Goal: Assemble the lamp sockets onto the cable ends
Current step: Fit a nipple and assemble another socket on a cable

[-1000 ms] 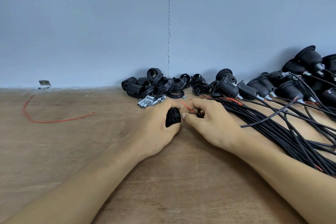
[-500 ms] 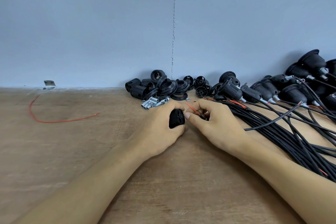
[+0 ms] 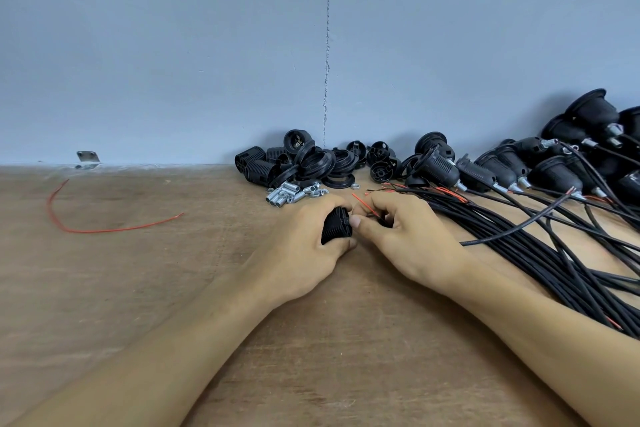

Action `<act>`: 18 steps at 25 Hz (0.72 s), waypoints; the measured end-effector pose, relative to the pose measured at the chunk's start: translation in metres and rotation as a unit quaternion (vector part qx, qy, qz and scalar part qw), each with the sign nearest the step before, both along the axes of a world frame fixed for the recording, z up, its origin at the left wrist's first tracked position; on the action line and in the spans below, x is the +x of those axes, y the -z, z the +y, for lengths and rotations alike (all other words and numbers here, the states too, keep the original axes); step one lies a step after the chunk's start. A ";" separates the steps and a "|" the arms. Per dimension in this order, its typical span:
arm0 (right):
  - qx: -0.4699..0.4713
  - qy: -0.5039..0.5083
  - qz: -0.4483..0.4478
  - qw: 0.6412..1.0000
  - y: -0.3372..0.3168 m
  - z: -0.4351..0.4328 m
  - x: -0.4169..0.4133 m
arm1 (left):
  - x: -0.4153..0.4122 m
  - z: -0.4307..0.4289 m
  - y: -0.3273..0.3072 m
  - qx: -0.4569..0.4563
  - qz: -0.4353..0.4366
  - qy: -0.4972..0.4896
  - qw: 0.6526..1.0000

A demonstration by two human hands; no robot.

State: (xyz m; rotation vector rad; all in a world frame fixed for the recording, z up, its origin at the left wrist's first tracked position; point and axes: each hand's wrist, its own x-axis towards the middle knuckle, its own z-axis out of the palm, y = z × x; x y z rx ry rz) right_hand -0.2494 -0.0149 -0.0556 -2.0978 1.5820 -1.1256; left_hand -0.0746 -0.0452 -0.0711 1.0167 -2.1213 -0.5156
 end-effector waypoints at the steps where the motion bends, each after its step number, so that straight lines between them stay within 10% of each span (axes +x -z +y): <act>1: 0.000 0.002 -0.001 1.000 0.000 0.000 0.000 | 0.000 0.000 0.000 -0.003 0.000 0.000 1.000; 18: 0.004 0.017 0.000 1.000 0.001 0.002 0.000 | -0.002 0.000 0.002 -0.018 0.001 -0.026 1.000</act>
